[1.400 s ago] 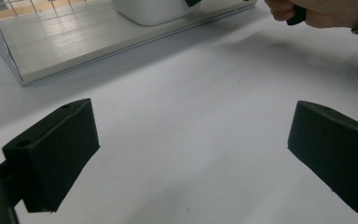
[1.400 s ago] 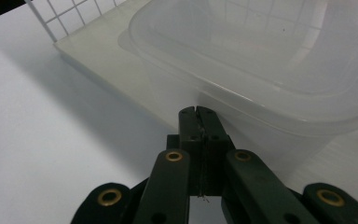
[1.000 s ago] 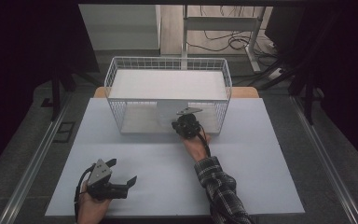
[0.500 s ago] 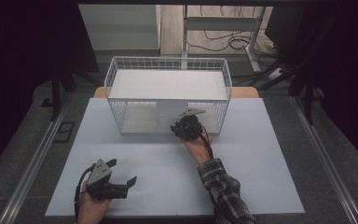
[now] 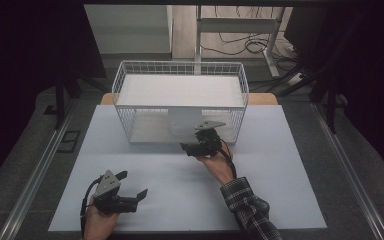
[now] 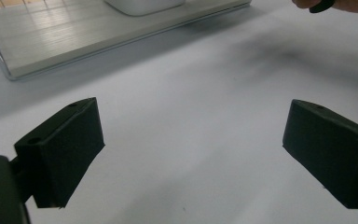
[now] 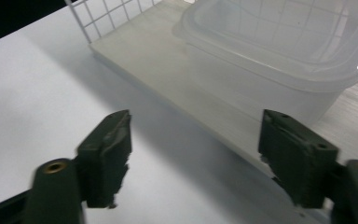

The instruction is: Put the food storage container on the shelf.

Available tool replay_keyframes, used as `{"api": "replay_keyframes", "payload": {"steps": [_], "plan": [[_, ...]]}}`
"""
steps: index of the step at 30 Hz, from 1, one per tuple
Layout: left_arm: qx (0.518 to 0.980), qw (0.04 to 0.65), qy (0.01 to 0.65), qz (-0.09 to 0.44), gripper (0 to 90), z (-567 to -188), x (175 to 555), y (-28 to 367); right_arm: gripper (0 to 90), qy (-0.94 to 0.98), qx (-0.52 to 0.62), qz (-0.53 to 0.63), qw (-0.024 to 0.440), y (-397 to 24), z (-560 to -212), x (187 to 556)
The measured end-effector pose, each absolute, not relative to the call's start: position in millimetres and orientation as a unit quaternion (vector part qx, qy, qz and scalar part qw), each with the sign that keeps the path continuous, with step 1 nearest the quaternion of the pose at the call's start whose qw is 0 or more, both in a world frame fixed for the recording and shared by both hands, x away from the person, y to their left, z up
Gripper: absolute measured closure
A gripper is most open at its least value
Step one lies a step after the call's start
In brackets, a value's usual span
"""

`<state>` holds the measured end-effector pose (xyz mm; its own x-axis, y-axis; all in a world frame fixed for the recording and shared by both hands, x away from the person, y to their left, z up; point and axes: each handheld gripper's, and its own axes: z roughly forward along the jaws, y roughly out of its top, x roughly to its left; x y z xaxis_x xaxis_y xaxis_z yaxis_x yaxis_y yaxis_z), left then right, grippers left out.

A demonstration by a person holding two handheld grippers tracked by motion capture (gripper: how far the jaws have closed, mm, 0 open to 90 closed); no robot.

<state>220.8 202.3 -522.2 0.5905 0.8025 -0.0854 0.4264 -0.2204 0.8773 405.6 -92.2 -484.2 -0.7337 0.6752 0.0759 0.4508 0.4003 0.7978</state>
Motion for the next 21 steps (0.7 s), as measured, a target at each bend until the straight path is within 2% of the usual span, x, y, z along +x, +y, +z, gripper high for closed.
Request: {"api": "replay_keyframes", "payload": {"steps": [11, 21], "plan": [[0.758, 0.468, 0.410, 0.196, 4.5, -523, 221, 200, 13.2, 0.830, 0.327, 0.435, 0.121, -99, -478, 385], [0.765, 0.465, 0.404, 0.188, 4.4, -525, 222, 197, 7.9, 0.830, 0.326, 0.435, 0.126, -115, -476, 366]]}}
